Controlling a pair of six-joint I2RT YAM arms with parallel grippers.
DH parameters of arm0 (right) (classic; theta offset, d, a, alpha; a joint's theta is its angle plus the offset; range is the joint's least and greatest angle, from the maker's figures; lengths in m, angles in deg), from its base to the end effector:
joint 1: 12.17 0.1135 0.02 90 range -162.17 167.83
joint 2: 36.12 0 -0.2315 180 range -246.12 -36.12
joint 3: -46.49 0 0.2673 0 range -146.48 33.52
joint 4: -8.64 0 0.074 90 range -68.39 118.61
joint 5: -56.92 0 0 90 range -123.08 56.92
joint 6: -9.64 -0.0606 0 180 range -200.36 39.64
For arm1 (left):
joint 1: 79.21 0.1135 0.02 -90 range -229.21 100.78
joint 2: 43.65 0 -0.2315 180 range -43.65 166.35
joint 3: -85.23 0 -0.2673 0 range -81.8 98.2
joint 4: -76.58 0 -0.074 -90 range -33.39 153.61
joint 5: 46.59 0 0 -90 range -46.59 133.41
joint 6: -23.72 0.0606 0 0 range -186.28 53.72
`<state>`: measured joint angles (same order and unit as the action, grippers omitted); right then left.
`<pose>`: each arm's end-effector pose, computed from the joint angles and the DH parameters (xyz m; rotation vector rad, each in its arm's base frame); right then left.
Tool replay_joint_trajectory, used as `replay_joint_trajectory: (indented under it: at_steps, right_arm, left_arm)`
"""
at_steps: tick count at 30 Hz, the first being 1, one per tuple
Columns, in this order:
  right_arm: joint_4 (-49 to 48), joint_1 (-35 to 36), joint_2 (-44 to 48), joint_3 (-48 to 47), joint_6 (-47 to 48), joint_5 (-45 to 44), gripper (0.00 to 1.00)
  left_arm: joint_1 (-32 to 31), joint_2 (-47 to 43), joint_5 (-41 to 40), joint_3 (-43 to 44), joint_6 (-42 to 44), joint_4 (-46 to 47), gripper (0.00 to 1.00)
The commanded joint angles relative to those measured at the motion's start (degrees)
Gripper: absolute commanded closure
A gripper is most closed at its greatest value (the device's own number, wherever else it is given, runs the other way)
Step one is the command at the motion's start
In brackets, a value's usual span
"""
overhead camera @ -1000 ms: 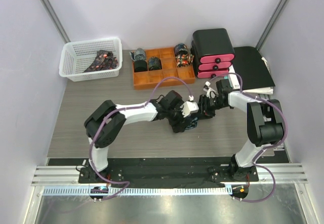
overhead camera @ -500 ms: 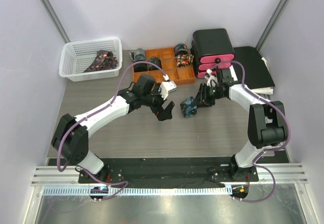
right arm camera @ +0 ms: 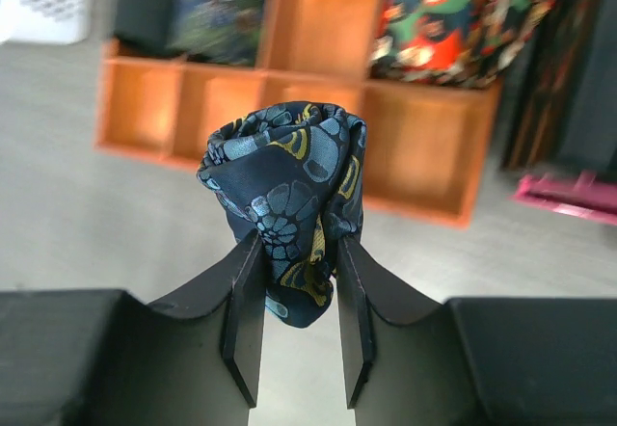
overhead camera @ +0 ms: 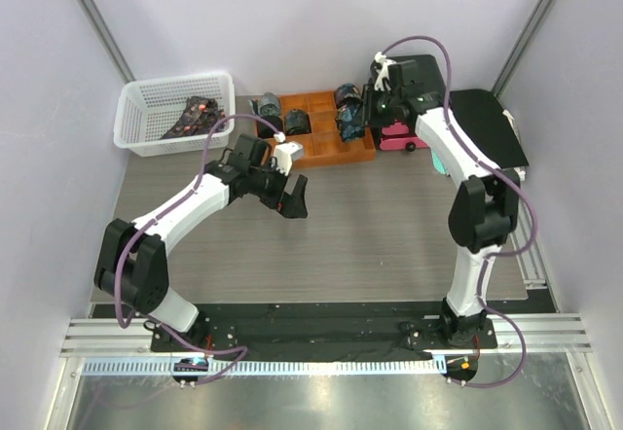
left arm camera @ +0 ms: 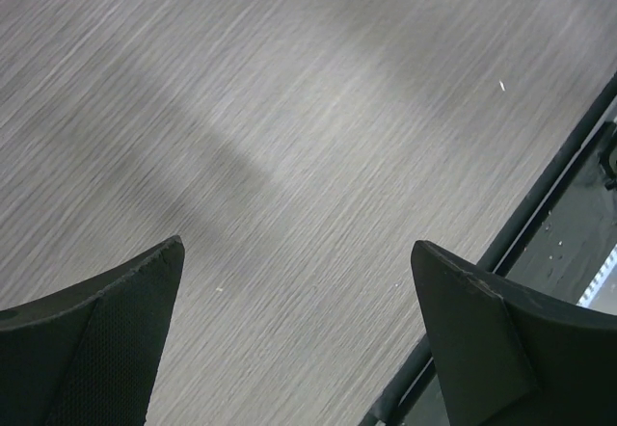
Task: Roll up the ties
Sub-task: Place the tie in the storage box.
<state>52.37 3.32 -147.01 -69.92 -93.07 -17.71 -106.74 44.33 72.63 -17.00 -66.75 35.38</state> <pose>0.4512 0.1417 0.2736 -0.2033 2.2611 0.5644 0.3003 -0.1899 0.1983 0.8013 2.3613 -0.8384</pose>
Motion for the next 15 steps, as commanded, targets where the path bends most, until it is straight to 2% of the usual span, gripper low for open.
replay_joint_trajectory:
  at_steps: [1, 7, 15]
  right_arm:
    - [1.2, 0.8, -6.3, -7.5, 2.3, -7.2, 0.99]
    - [-1.2, 4.0, -13.5, -19.4, 2.7, -11.6, 0.99]
    - [-3.5, 7.0, -20.0, -24.3, 0.8, -18.0, 0.99]
  left_arm:
    - [2.1, -3.2, 1.7, -0.4, -3.2, -0.9, 0.0]
    - [3.7, -7.1, 1.4, -6.0, -4.5, -0.2, 0.0]
    - [4.2, -11.3, 0.6, -11.3, -5.9, 2.6, 0.0]
